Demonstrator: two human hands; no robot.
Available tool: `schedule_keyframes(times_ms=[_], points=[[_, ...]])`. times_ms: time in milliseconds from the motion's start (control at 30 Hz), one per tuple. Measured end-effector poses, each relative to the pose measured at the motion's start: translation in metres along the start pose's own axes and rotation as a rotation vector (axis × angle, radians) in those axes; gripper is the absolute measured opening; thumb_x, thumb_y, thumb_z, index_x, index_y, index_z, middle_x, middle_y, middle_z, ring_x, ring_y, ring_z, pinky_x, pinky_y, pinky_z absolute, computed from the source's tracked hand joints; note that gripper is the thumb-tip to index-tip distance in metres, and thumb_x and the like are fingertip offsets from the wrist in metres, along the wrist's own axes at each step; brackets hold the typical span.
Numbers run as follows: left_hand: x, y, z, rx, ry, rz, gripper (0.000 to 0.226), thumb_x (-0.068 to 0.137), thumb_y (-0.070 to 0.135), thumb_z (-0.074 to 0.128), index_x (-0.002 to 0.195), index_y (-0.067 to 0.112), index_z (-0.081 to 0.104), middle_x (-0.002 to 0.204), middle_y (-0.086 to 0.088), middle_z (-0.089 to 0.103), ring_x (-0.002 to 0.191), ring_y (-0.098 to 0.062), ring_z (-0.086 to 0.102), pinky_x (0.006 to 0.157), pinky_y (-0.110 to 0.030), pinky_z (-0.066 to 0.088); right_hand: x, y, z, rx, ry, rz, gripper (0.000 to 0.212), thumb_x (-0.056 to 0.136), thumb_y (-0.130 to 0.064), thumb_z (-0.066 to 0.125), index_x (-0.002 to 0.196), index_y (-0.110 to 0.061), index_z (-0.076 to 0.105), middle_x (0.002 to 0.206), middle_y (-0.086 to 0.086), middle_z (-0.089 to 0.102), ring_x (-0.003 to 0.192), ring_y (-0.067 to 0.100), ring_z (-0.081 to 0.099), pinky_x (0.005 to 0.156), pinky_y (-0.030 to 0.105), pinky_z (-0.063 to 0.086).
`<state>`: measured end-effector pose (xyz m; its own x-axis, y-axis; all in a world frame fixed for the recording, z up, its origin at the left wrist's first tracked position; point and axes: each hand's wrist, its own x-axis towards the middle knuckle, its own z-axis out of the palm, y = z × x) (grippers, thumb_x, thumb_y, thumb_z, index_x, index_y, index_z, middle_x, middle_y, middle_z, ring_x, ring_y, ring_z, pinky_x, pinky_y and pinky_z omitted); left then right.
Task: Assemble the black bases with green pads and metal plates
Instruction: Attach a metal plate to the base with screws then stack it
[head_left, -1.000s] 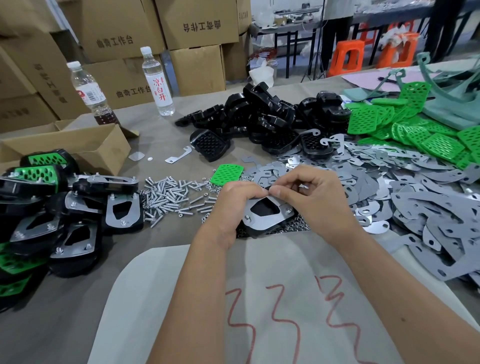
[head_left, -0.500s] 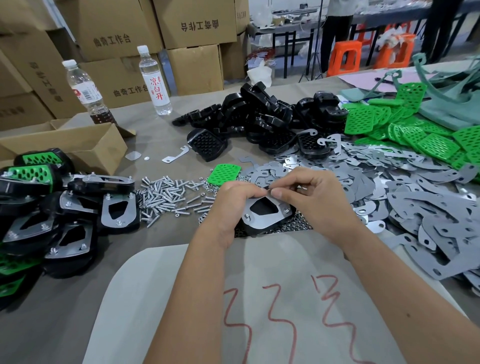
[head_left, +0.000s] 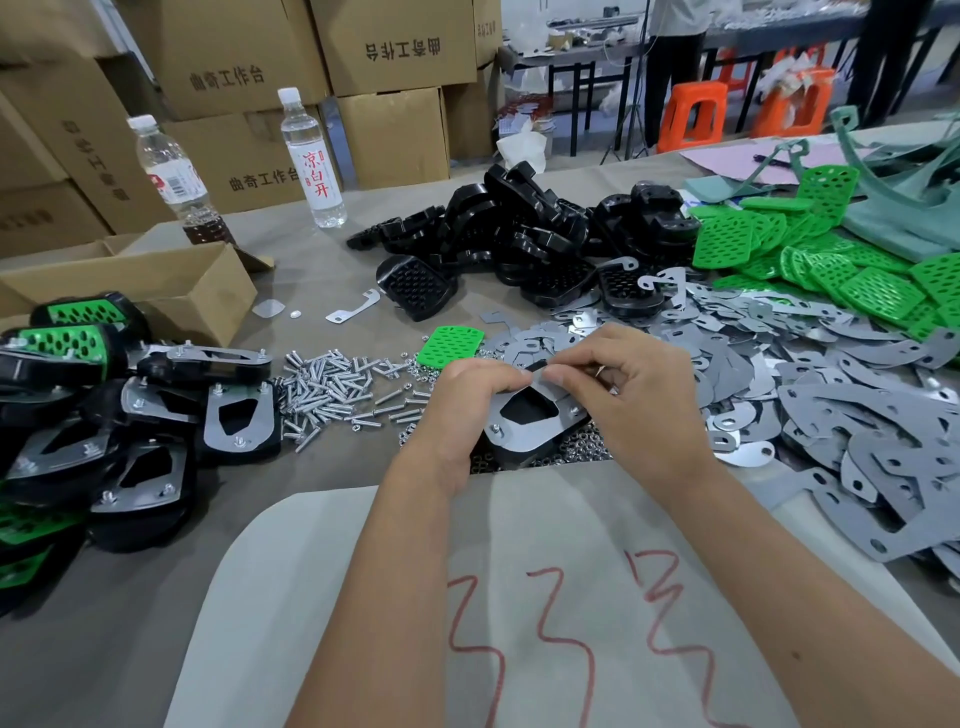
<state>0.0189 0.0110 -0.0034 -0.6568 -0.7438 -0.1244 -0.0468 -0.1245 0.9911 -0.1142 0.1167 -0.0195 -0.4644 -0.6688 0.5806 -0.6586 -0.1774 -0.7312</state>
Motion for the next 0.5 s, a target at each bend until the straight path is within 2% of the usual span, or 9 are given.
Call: schedule_keyframes(times_ms=[100,300,500], points=[[-0.0018,0.0008,-0.0009,0.017,-0.055,0.005,0.006,0.068,0.023,0.071,0.067,0.017,0.074,0.074,-0.008,0.067,0.068,-0.021,0.062,0.06,-0.026,0.046,0.001,-0.0014,-0.001,-0.083,-0.01,-0.085,0.007,0.09,-0.007,0.079,0.093,-0.013,0.083,0.085,-0.004,0.069,0.08,0.012,0.066,0.069,0.029,0.054],[-0.0036,0.0021,-0.0019,0.03,-0.071,-0.008,0.008,0.069,0.024,0.072,0.072,0.017,0.07,0.081,-0.013,0.065,0.075,-0.024,0.058,0.066,-0.033,0.042,0.0028,-0.0009,-0.0061,-0.026,-0.066,-0.095,0.01,0.089,-0.002,0.078,0.093,-0.01,0.082,0.09,-0.003,0.071,0.081,0.016,0.07,0.07,0.042,0.059],[-0.0047,0.0038,-0.001,0.052,-0.073,-0.008,0.006,0.068,0.023,0.069,0.065,0.019,0.068,0.077,-0.011,0.061,0.071,-0.023,0.055,0.063,-0.032,0.039,0.0024,-0.0015,-0.0075,-0.025,-0.117,-0.096,0.02,0.087,0.005,0.077,0.095,-0.013,0.083,0.091,-0.002,0.072,0.084,0.016,0.069,0.073,0.042,0.058]])
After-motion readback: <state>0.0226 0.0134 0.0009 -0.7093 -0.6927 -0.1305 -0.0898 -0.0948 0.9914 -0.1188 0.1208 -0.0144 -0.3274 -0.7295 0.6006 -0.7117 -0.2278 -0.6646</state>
